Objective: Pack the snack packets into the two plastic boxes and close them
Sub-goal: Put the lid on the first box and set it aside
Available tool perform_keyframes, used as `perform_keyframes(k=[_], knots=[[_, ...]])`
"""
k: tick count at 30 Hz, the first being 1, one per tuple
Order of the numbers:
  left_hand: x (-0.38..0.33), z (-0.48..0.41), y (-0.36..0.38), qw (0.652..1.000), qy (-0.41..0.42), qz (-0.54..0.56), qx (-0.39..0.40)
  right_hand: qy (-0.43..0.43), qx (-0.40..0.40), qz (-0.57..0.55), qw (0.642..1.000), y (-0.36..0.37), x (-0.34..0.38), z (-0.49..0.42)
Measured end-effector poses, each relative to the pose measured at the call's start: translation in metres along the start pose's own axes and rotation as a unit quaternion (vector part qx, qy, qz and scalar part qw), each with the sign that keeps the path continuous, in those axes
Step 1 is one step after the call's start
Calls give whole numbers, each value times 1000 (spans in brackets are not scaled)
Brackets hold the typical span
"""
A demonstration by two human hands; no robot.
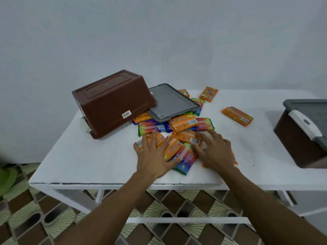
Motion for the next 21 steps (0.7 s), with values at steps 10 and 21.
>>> perform_keyframes(k=[10, 21], knots=[[-68, -53, 7, 1000, 27, -3, 12, 36, 26, 1, 999, -12, -62, -25], [-28, -60, -66, 977, 145, 70, 141, -105, 115, -51, 987, -53, 0, -47]])
Point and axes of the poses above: each hand's wrist, its own z-axis away from the middle knuckle, its own y-axis out of the palm, x = y × z, the point moved 5 cm from there along -z, towards the middle knuckle, and after that the axes turned 1 degree about -y, right-handed, at the moved point
